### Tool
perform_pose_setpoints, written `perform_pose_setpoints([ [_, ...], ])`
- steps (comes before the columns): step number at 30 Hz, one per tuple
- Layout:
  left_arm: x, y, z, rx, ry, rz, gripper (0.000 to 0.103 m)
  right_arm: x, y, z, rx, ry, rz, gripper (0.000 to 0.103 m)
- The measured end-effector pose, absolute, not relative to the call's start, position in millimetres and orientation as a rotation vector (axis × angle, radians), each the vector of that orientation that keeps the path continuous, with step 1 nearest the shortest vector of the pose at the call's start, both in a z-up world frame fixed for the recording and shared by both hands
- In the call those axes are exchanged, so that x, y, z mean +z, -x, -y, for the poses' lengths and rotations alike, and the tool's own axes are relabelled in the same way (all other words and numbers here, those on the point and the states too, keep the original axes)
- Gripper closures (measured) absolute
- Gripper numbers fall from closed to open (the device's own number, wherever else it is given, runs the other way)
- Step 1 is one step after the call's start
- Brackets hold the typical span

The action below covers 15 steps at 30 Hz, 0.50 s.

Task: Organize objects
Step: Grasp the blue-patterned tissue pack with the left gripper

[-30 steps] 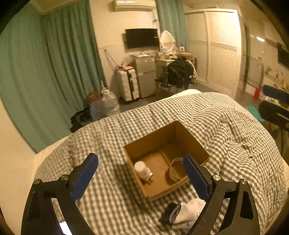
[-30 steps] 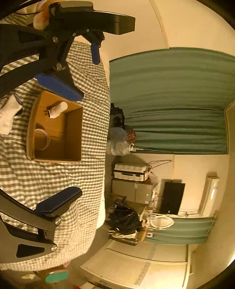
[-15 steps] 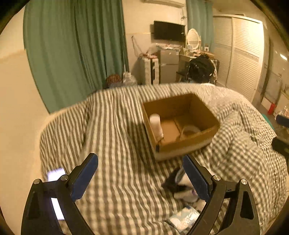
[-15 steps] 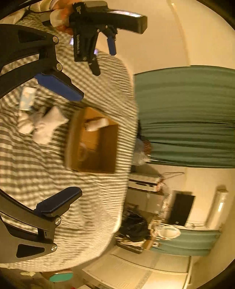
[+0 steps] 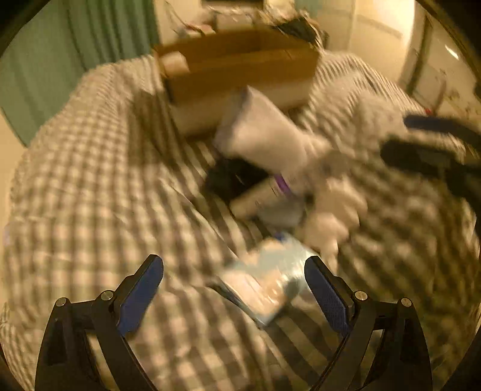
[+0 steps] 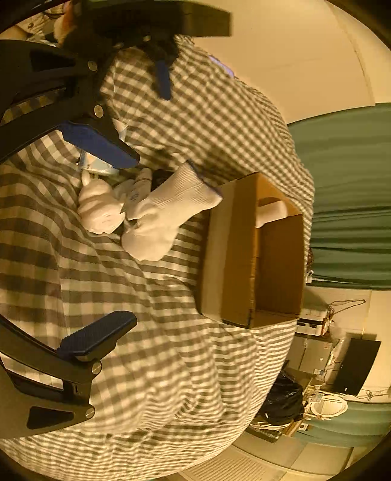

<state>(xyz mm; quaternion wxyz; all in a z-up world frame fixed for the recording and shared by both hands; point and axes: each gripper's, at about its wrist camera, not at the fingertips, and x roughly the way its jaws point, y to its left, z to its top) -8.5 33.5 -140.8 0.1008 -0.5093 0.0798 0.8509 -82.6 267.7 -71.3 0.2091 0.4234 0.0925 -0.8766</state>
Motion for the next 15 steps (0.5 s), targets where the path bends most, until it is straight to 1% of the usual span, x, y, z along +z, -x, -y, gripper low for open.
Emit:
perform_pose_setpoints([
  [7,-168.0,16.1,-47.1,2.378,1.562,-0.249,0.006,-91.4,88.8,-266.0,-2.401,-1.242,-0.253,0.007],
  [9,-173.0,15.1,-50.0,2.361,1.563,-0.258,0.011,-94.5,89.3,-264.8,-2.397,-1.249,-0.259,0.007],
  [10,-173.7,13.8,-51.4,2.346,1.557,-0.256,0.021,-95.4,89.4,-263.9,-2.395,-1.250,-0.262,0.007],
  [13,-170.6,11.4,-48.6,2.342,1.552,-0.221,0.024,-97.3,88.9,-261.6,-2.383,-1.254,-0.277,0.009],
  [15,-162.2,9.7,-40.8,2.362,1.549,-0.163,0.024,-99.5,88.7,-259.0,-2.371,-1.261,-0.295,0.012],
])
